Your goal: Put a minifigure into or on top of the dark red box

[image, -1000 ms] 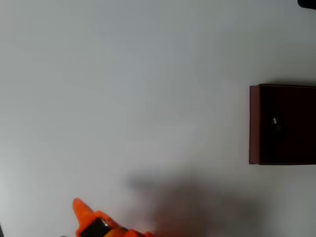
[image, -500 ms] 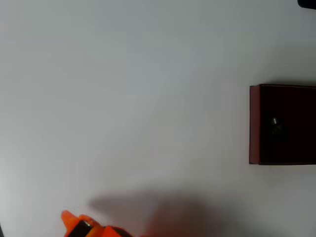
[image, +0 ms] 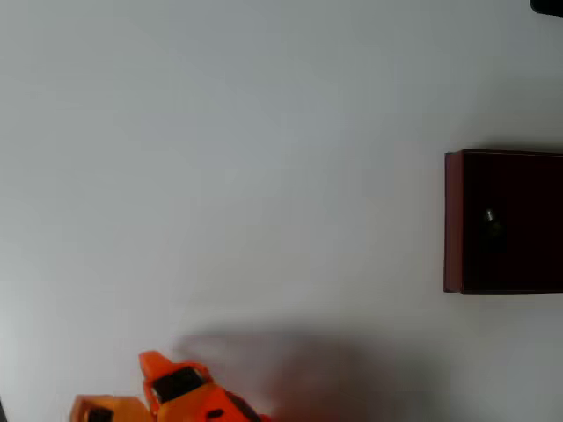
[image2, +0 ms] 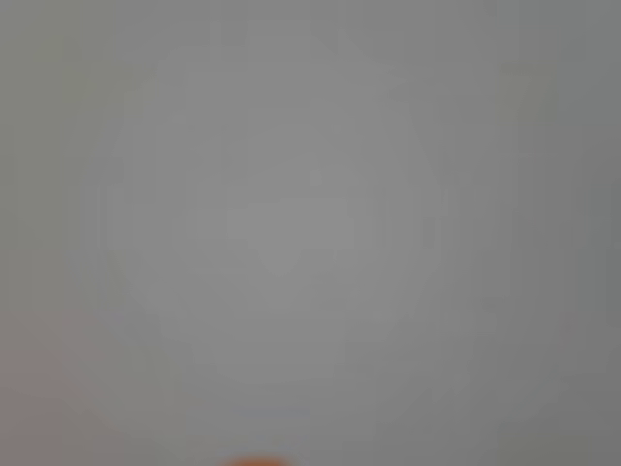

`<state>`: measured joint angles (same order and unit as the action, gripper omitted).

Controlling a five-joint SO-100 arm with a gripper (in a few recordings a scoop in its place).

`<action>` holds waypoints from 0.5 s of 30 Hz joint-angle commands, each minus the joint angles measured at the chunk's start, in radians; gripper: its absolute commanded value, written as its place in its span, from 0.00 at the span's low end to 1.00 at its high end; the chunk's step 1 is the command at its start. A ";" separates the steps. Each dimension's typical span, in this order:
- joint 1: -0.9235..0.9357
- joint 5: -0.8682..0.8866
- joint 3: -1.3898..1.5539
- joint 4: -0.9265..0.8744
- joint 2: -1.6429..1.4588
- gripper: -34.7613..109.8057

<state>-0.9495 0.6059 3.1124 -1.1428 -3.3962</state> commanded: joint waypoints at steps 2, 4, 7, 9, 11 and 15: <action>-0.199 -0.337 -0.003 0.080 -0.015 0.24; -0.295 -0.460 -0.015 0.061 -0.015 0.24; -0.500 -0.680 -0.032 0.015 -0.015 0.24; -0.566 -0.749 -0.032 0.011 -0.015 0.24; -0.552 -0.735 -0.032 0.011 -0.015 0.24; -0.503 -0.681 -0.032 0.012 -0.015 0.24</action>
<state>-1.4665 -0.0782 3.1124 -1.1106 -3.3962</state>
